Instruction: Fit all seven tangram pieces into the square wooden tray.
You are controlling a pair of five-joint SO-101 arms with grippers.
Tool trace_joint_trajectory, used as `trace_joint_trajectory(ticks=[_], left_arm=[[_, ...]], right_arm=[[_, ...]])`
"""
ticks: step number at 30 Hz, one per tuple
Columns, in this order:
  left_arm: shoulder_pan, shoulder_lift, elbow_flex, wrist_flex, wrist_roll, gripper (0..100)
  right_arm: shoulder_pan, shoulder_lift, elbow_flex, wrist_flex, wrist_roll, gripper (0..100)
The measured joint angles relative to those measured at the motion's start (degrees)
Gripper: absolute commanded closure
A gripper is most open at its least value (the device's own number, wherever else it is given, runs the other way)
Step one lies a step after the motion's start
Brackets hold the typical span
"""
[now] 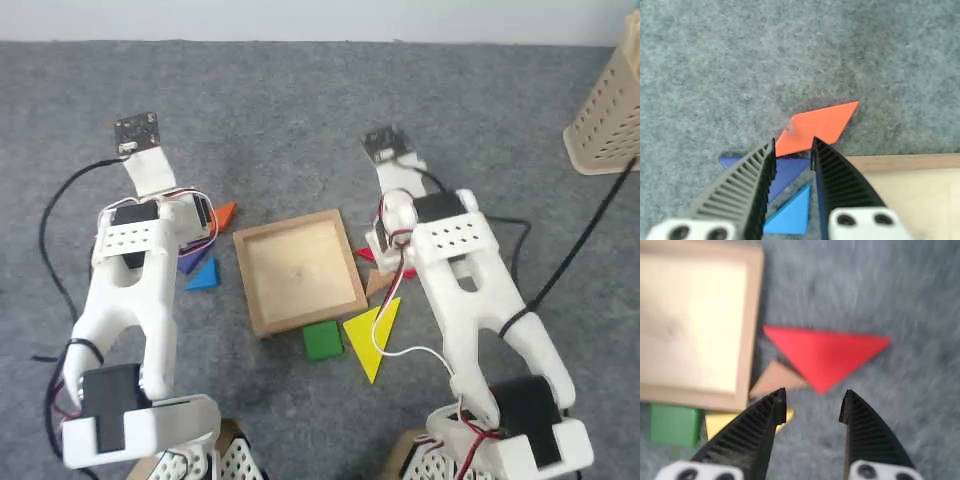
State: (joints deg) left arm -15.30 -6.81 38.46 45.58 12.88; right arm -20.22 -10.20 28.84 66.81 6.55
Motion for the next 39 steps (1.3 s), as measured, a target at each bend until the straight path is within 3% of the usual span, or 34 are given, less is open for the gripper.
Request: trace_joint_trajectory(ticks=[6,14,17,23,27,32,39], left_arm=[[0.00,0.00,0.00,0.00,0.00,89],[0.00,0.00,0.00,0.00,0.00,89],[0.00,0.00,0.00,0.00,0.00,89],[0.00,0.00,0.00,0.00,0.00,89],[0.00,0.00,0.00,0.00,0.00,89],[0.00,0.00,0.00,0.00,0.00,89],[0.00,0.00,0.00,0.00,0.00,89]], right_arm=[[-1.49,-2.29,13.19,-4.92,0.18,87.7],[-1.85,-5.10,10.81,-6.95,3.43,78.6],[-0.70,-2.81,3.43,-5.10,15.30,75.3],[3.69,7.82,-5.71,1.85,51.69,70.5],[4.84,10.81,-6.33,2.73,68.13,69.2],[4.75,13.19,-6.24,1.67,78.68,69.2],[4.75,21.89,-6.24,-5.63,79.12,69.4]])
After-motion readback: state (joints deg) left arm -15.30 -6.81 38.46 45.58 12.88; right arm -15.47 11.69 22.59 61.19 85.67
